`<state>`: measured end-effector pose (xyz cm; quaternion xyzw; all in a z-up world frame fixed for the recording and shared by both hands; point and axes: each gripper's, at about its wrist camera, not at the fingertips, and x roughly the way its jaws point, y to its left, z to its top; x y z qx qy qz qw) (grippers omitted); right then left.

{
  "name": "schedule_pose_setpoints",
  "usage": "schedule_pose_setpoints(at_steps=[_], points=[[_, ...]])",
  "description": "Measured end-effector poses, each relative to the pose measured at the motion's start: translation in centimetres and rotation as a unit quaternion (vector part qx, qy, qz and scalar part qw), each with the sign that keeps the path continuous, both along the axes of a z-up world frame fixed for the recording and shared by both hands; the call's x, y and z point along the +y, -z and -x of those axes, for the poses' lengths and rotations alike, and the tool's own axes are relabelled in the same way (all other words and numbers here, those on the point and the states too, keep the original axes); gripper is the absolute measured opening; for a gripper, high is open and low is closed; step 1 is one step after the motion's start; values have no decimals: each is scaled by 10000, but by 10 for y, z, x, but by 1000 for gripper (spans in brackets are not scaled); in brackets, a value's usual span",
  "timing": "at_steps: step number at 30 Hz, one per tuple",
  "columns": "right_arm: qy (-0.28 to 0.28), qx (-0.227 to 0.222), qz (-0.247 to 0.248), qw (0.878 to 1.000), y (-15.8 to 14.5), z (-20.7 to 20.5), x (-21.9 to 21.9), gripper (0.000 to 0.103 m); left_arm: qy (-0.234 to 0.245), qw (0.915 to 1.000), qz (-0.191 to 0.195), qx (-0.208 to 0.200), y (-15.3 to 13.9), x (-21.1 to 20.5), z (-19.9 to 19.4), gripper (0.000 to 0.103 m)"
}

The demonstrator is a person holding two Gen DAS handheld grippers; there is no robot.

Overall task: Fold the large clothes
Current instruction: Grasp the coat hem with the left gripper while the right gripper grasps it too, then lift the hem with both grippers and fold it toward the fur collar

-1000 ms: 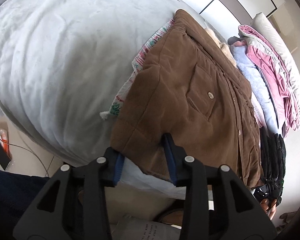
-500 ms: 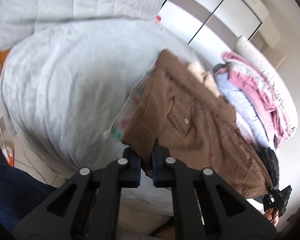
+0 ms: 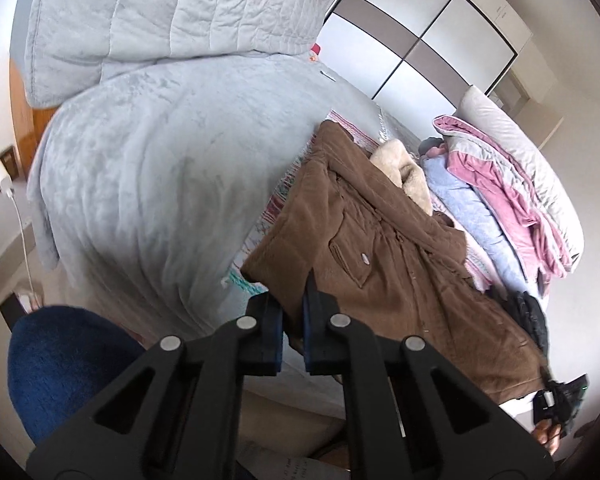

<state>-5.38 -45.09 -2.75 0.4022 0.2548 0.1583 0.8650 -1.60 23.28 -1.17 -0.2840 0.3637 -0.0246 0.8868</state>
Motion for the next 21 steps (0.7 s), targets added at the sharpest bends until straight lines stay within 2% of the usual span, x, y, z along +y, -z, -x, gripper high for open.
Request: schedule_pose_setpoints(at_steps=[2, 4, 9, 12, 14, 18, 21], points=[[13, 104, -30, 9999, 3, 4, 1, 7, 18, 10000, 85, -29, -3, 0, 7, 9], [-12, -49, -9, 10000, -5, 16, 5, 7, 2, 9998, 156, -140, -14, 2, 19, 9], [37, -723, 155, 9973, -56, 59, 7, 7, -158, 9969, -69, -771, -61, 8, 58, 9], [83, -829, 300, 9961, -69, 64, 6, 7, -144, 9974, -190, -686, -58, 7, 47, 9], [122, -646, 269, 9975, -59, 52, 3, 7, -116, 9983, -231, -528, -45, 4, 35, 9], [134, -157, 142, 9997, -26, 25, 1, 7, 58, 9997, 4, -223, -20, 5, 15, 9], [136, 40, 0, 9999, -9, 9, -4, 7, 2, 9998, 11, -177, -21, 10, 6, 9]])
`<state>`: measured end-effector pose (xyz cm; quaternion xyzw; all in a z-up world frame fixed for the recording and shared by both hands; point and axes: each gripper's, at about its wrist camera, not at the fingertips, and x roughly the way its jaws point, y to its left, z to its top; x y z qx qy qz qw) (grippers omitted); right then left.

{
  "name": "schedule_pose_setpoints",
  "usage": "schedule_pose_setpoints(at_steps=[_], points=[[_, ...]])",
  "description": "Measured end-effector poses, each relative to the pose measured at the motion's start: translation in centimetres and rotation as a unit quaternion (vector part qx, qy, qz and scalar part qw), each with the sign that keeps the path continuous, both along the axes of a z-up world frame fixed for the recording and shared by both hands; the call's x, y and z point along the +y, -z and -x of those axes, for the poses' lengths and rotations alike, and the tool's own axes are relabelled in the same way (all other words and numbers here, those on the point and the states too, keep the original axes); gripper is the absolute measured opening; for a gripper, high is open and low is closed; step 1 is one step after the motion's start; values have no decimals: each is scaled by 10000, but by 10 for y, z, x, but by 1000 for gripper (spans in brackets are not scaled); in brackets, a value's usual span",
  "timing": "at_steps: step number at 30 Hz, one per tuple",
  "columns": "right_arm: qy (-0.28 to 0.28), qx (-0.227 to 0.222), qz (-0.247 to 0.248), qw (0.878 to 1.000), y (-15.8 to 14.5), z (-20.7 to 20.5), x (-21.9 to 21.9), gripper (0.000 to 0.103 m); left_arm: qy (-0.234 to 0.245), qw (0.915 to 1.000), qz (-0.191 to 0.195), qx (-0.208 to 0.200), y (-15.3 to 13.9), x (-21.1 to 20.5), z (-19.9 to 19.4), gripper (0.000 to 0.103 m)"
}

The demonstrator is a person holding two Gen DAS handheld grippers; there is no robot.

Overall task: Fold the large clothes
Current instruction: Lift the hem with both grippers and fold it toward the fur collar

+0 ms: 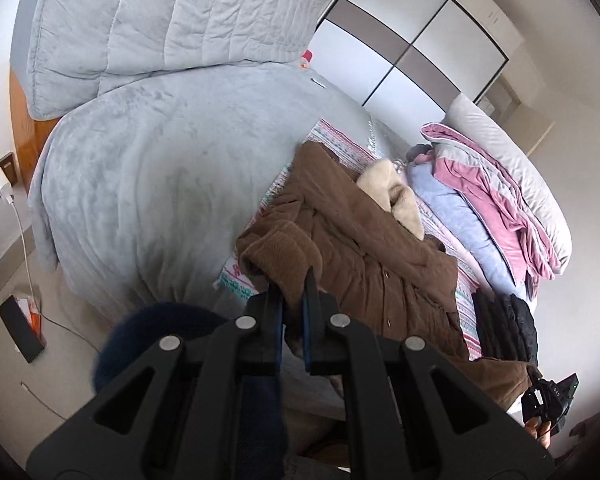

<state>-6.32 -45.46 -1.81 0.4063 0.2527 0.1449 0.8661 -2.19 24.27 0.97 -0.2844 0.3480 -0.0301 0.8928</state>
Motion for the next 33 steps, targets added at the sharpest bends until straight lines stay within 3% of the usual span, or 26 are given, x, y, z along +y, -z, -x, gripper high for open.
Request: schedule_pose_setpoints(at_steps=[5, 10, 17, 21, 27, 30, 32, 33], points=[[81, -234, -116, 9996, -14, -20, -12, 7, -39, 9995, -235, -186, -19, -6, -18, 9], [90, -19, -356, 9993, 0, -62, -20, 7, 6, 9995, -282, -129, -23, -17, -55, 9], [71, -24, -379, 9993, -16, -131, -27, 7, 152, 9992, -319, -163, -48, -31, -137, 9], [69, 9, -294, 9995, -42, -196, -29, 8, 360, 9992, -157, -30, -64, -36, -215, 9], [338, 88, -202, 9992, -77, -332, -42, 8, 337, 9978, -437, 366, -71, -57, -382, 9], [591, 298, -228, 9975, -76, -410, -53, 8, 349, 9953, -644, 627, -51, -75, -460, 11], [785, 718, -156, 9942, -58, -469, -57, 9, 416, 9868, -1196, 1010, -18, -100, -515, 13], [865, 873, -107, 9924, -46, -492, -58, 9, 455, 9826, -1249, 1294, 6, -109, -537, 15]])
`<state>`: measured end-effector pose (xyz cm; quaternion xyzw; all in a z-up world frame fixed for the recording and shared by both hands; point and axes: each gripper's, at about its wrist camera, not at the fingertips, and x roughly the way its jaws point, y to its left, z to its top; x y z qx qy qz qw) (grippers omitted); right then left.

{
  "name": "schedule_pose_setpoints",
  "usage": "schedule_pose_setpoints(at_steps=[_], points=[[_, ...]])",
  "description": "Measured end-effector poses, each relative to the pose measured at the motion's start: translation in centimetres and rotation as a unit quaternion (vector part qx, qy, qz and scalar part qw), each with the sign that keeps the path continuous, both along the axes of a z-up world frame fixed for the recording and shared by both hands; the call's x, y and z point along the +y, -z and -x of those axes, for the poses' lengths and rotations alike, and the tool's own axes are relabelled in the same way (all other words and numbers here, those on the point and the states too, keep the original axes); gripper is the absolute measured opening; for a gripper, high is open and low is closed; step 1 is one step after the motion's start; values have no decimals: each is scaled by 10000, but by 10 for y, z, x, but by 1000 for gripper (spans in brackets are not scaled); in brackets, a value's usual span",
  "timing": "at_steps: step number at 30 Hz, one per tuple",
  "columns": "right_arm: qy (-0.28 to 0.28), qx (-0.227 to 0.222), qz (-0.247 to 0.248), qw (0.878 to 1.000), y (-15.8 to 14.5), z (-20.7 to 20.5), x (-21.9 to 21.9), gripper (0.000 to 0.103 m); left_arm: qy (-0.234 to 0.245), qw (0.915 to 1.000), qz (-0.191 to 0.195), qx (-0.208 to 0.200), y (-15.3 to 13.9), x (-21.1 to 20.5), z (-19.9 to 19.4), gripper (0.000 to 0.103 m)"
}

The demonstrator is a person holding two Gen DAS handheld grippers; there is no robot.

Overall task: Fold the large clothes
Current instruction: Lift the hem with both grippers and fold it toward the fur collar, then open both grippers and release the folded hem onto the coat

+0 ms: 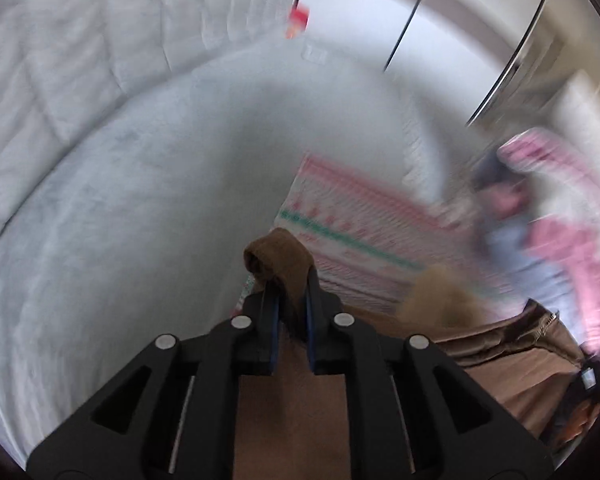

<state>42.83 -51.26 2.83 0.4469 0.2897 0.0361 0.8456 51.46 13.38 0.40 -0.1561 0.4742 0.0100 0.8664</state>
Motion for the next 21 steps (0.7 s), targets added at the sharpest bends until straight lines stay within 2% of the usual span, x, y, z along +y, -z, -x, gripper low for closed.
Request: schedule_pose_setpoints(at_steps=[2, 3, 4, 6, 7, 8, 9, 10, 12, 13, 14, 16, 18, 21], points=[[98, 480, 136, 9987, 37, -48, 3, 16, 37, 9976, 91, 681, 58, -11, -33, 30], [139, 932, 375, 9948, 62, -70, 8, 20, 5, 9960, 169, 881, 81, -11, -40, 31], [207, 1450, 651, 9871, 86, -88, 12, 21, -24, 9955, 260, 913, 91, -9, -40, 31], [230, 1820, 730, 9803, 112, -98, 10, 21, 74, 9941, 719, 814, 100, 4, -39, 31], [235, 1689, 582, 9836, 116, -95, 3, 21, 219, 9918, 1028, 724, 99, 14, -38, 32], [188, 1525, 461, 9871, 116, -92, -5, 22, 270, 9894, 1283, 617, 94, 28, -37, 38], [128, 1410, 457, 9889, 112, -89, -11, 27, 171, 9897, 1305, 558, 89, 40, -39, 44], [109, 1303, 593, 9896, 105, -85, -17, 32, -95, 9921, 1160, 465, 79, 58, -35, 54], [434, 1081, 1304, 9846, 81, -71, -32, 57, -272, 9919, 1231, 141, 63, 80, -29, 58], [592, 941, 1545, 9817, 72, -63, -37, 61, -294, 9905, 1344, -7, 58, 87, -25, 60], [657, 759, 1725, 9799, 65, -56, -42, 62, -310, 9894, 1413, -107, 56, 91, -22, 61], [285, 700, 1683, 9828, 68, -58, -43, 62, -107, 9905, 1371, -32, 62, 83, -22, 62], [-218, 865, 1603, 9830, 82, -74, -36, 62, 209, 9916, 1267, 148, 72, 67, -24, 63], [-827, 1161, 1819, 9729, 103, -101, -11, 62, 471, 9921, 1075, 455, 92, 37, -32, 63]])
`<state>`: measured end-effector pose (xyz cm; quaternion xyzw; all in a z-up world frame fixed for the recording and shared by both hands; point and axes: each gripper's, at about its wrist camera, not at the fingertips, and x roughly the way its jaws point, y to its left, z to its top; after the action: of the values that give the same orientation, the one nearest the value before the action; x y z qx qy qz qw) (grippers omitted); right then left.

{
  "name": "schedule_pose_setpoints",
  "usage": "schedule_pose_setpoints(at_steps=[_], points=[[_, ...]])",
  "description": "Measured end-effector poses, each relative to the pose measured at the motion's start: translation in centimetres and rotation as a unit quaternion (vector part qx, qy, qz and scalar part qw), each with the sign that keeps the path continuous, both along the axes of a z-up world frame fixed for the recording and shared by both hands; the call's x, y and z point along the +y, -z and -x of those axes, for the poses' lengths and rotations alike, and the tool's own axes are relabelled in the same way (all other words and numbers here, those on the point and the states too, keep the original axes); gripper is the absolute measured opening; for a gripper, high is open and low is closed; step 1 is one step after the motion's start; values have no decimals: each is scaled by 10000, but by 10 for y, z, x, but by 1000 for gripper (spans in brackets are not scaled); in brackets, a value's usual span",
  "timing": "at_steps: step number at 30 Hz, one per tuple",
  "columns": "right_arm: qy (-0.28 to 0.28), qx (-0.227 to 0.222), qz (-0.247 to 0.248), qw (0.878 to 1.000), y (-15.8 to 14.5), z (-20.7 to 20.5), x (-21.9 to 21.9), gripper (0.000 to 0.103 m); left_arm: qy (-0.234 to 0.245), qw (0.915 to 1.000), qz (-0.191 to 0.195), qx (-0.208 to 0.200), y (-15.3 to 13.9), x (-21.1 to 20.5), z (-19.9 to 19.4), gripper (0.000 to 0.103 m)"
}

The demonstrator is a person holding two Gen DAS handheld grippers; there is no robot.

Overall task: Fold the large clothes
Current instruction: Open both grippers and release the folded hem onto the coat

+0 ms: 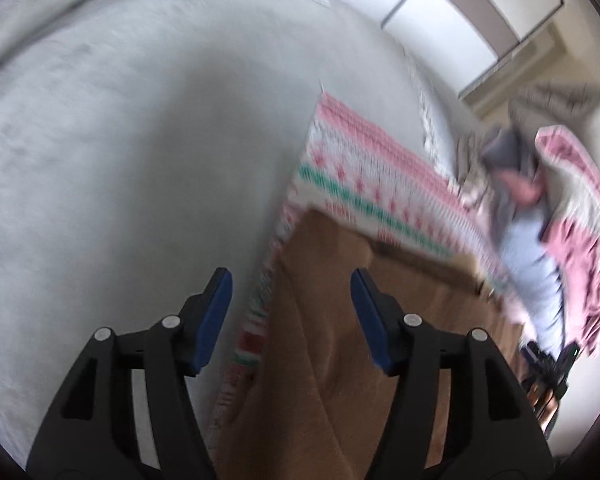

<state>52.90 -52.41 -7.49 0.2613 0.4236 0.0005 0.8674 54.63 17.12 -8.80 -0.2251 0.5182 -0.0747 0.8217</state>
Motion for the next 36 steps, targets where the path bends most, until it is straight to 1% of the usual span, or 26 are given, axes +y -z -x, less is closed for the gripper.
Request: schedule_pose_setpoints(at_steps=[1, 2, 3, 4, 5, 6, 7, 8, 9, 10, 12, 14, 16, 18, 20, 21, 22, 24, 25, 26, 29, 30, 32, 33, 35, 36], points=[[-138, 94, 76, 9998, 7, -7, 10, 62, 46, 10000, -26, 32, 3, -5, 0, 63], [-235, 176, 147, 9995, 14, -17, 19, 62, 124, 9997, -155, 132, 10, -14, -4, 60], [-262, 221, 178, 9993, 19, -22, 23, 62, 181, 9986, -411, 267, 17, -24, -8, 54], [-283, 266, 194, 9991, 24, -27, 27, 62, 199, 9978, -548, 312, 21, -27, -12, 29], [-314, 339, 247, 9986, 30, -30, 30, 60, 218, 9970, -649, 348, 25, -33, -13, 15], [-351, 439, 435, 9975, 35, -34, 35, 38, 150, 9973, -670, 264, 24, -35, -12, 14], [-396, 479, 652, 9959, 36, -36, 40, 24, 116, 9972, -732, 123, 19, -36, -10, 11], [-435, 436, 725, 9955, 34, -34, 45, 16, 89, 9965, -827, -38, 13, -37, -7, 11], [-417, 264, 850, 9952, 26, -31, 48, 12, 40, 9958, -889, -214, 6, -38, -5, 10], [-385, 138, 919, 9949, 19, -28, 49, 11, -18, 9949, -883, -493, -7, -33, -3, 10], [-171, -260, 1031, 9942, -9, -21, 48, 10, -128, 9929, -765, -904, -34, -30, 0, 10], [-35, -665, 1184, 9907, -36, -17, 49, 9, -208, 9900, -750, -1179, -54, -33, -2, 10], [74, -917, 1408, 9858, -56, -18, 56, 9, -265, 9837, -1133, -1369, -65, -47, -7, 10], [199, -1039, 1526, 9826, -63, -22, 59, 9, -332, 9787, -1468, -1395, -58, -57, -15, 10], [300, -996, 1657, 9807, -53, -28, 60, 9, -364, 9795, -1546, -1237, -37, -58, -21, 10], [311, -904, 1722, 9804, -43, -31, 61, 9, -361, 9815, -1573, -1030, -17, -57, -27, 10], [308, -733, 1744, 9815, -29, -36, 58, 9, -356, 9830, -1559, -906, -3, -58, -30, 10], [254, -263, 1667, 9853, 13, -48, 55, 11, -276, 9867, -1495, -583, 32, -61, -35, 12], [208, -50, 1606, 9868, 37, -53, 54, 13, -268, 9861, -1503, -649, 34, -64, -32, 13], [258, -18, 1496, 9884, 50, -54, 52, 14, -279, 9849, -1535, -750, 31, -64, -30, 13], [323, -111, 1495, 9882, 44, -55, 47, 16, -325, 9869, -1409, -712, 31, -60, -31, 18], [322, -43, 1491, 9883, 46, -55, 45, 18, -350, 9878, -1351, -696, 32, -57, -31, 19], [415, 55, 1534, 9873, 47, -57, 42, 31, -431, 9892, -1248, -629, 33, -52, -30, 29], [491, 134, 1578, 9862, 48, -60, 46, 46, -440, 9907, -1161, -554, 32, -48, -28, 29], [652, 300, 1684, 9831, 43, -63, 45, 54, -457, 9932, -998, -390, 24, -40, -19, 29], [733, 290, 1685, 9825, 33, -55, 43, 54, -550, 9941, -832, -435, 14, -31, -7, 29]])
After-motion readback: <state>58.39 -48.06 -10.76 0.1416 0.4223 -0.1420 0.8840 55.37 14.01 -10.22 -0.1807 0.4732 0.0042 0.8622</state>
